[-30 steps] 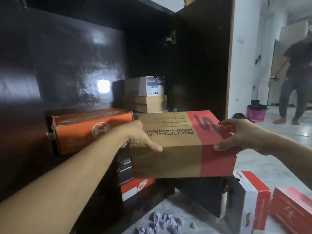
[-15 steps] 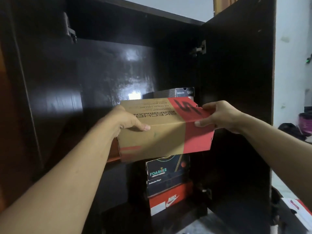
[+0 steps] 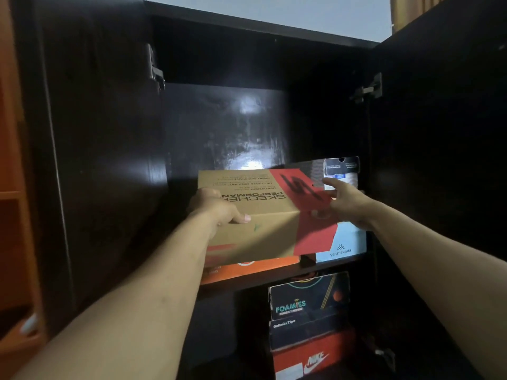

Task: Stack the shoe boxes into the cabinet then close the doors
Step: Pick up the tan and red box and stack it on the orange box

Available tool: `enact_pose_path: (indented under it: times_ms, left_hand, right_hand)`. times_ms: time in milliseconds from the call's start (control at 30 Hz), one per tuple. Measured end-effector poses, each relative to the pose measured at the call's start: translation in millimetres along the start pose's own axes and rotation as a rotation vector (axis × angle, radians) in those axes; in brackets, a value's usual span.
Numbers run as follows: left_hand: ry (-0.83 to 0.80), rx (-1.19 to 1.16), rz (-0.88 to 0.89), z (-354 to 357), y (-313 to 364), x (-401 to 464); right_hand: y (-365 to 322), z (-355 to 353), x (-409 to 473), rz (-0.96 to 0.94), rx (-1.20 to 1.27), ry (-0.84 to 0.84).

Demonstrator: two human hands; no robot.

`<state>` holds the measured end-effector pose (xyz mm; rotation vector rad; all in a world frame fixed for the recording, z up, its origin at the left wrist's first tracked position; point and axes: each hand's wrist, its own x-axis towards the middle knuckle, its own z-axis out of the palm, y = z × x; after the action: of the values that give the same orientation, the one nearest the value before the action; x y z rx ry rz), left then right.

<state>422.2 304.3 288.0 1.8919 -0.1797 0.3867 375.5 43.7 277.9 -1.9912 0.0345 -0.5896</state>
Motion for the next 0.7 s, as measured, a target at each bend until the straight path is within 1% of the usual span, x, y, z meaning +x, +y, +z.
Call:
enact_pose_path:
  times_ms: [133, 233, 300, 333, 367, 400, 467, 500, 533, 567, 633, 700]
  left_hand:
    - [0.01, 0.056, -0.002, -0.4, -6.5, 22.0]
    - [0.004, 0.077, -0.011, -1.1, -19.8, 36.5]
    - [0.029, 0.074, 0.009, -0.9, -28.5, 43.4]
    - [0.067, 0.1, 0.034, -1.0, -31.0, 44.7]
    - [0.137, 0.166, 0.078, -0.3, -32.4, 44.3]
    - [0.226, 0.293, 0.148, 1.8, -33.3, 40.4]
    - [0.384, 0.717, 0.371, 8.5, -33.1, 28.4]
    - [0.423, 0.894, 0.488, 13.9, -36.3, 25.1]
    - [0.42, 1.023, 0.57, 19.3, -40.2, 22.6]
    - [0.378, 1.11, 0.591, 23.6, -45.3, 21.1]
    - [0.286, 1.226, 0.557, 28.1, -56.8, 20.0]
    - [0.236, 1.276, 0.555, 28.6, -70.8, 23.4]
  right_hand:
    - [2.2, 10.8, 18.5, -0.019, 0.012, 0.01]
    - [3.7, 20.2, 36.5, -0.038, -0.069, 0.027]
    - [6.0, 26.7, 47.0, -0.051, -0.076, 0.062]
    - [7.2, 30.4, 50.3, -0.057, -0.084, 0.094]
    - [9.1, 34.3, 53.2, -0.072, -0.102, 0.136]
    - [9.9, 39.4, 53.9, -0.091, -0.132, 0.188]
    - [10.2, 51.4, 53.8, -0.151, -0.251, 0.298]
    - [10.9, 58.2, 54.3, -0.197, -0.33, 0.349]
    - [10.8, 64.9, 54.3, -0.231, -0.378, 0.388]
    - [10.8, 71.1, 55.0, -0.258, -0.383, 0.412]
    - [12.4, 80.9, 56.3, -0.28, -0.371, 0.427]
    - [19.9, 88.4, 61.1, -0.334, -0.435, 0.408]
